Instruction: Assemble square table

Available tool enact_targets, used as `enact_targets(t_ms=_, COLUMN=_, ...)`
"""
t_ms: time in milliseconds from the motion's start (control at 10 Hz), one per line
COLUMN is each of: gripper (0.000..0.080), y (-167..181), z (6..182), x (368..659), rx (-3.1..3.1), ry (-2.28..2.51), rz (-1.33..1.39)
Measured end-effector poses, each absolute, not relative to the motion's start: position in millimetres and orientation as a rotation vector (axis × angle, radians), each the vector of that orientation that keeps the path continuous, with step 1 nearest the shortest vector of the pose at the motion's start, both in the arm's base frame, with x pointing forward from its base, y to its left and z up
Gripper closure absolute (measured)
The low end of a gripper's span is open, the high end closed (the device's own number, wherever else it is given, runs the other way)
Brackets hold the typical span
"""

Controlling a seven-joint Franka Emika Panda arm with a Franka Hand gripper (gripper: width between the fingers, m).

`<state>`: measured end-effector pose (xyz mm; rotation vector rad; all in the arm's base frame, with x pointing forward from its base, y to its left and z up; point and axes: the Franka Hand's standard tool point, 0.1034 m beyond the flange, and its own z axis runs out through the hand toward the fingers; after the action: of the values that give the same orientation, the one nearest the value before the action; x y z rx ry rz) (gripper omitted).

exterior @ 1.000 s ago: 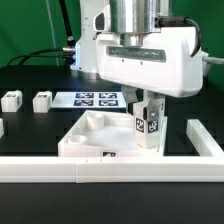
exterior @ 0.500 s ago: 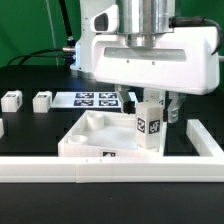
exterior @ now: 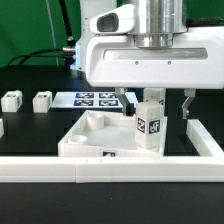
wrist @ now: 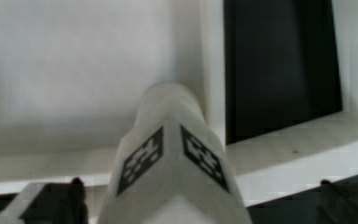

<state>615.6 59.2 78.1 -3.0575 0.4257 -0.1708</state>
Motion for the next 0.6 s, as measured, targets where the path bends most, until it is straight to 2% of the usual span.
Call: enact_targets(t_ms=600, gripper=0.0151, y=55.9, z=78.4, x=616.2, rx=-3.114, ry=-0.176, rz=-0.184)
